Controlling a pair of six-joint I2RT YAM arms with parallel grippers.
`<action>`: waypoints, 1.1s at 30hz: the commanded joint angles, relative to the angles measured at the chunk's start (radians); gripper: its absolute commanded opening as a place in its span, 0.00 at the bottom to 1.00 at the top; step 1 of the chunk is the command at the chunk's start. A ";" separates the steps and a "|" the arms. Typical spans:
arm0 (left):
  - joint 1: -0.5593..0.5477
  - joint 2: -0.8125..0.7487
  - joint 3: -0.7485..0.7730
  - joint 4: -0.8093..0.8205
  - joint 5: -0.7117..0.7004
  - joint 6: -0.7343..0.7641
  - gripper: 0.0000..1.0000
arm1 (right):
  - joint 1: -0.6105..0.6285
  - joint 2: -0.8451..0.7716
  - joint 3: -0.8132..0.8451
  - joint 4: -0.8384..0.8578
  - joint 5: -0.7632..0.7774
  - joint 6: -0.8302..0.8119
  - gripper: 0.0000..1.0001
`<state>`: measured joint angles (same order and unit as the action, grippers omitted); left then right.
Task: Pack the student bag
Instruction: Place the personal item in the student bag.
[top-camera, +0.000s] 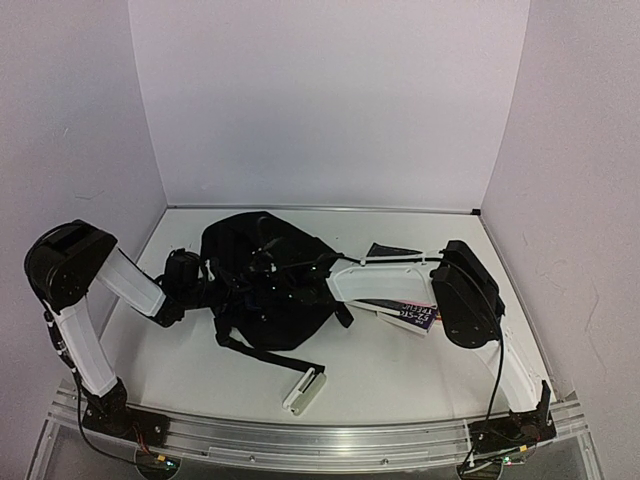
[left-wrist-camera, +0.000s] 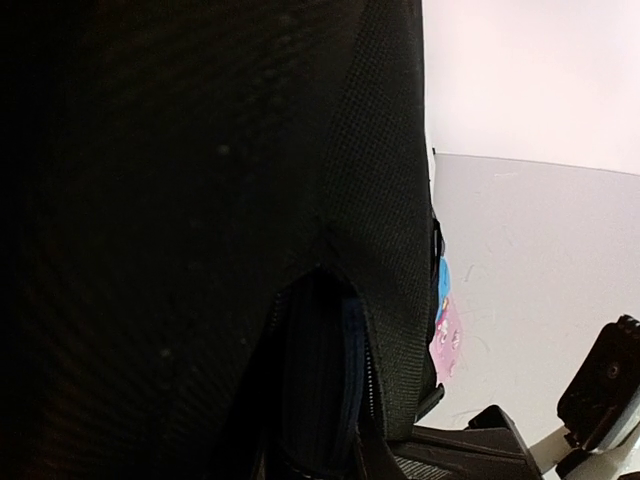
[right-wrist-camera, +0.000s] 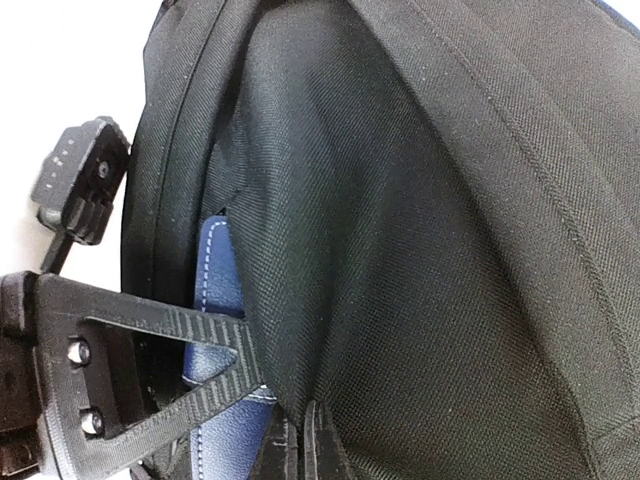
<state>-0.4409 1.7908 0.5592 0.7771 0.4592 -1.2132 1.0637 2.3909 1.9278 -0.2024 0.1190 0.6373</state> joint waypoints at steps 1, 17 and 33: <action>0.001 -0.118 0.083 -0.248 -0.086 0.142 0.21 | 0.038 -0.108 -0.013 0.025 -0.028 0.019 0.00; 0.001 -0.323 0.061 -0.577 -0.094 0.240 0.51 | 0.039 -0.110 -0.020 0.024 -0.029 0.008 0.00; -0.008 -0.318 0.038 -0.590 -0.043 0.218 0.18 | 0.038 -0.098 0.000 0.024 -0.045 0.008 0.00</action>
<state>-0.4442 1.4784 0.6069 0.1671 0.3933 -0.9958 1.0901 2.3650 1.9068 -0.2047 0.0873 0.6403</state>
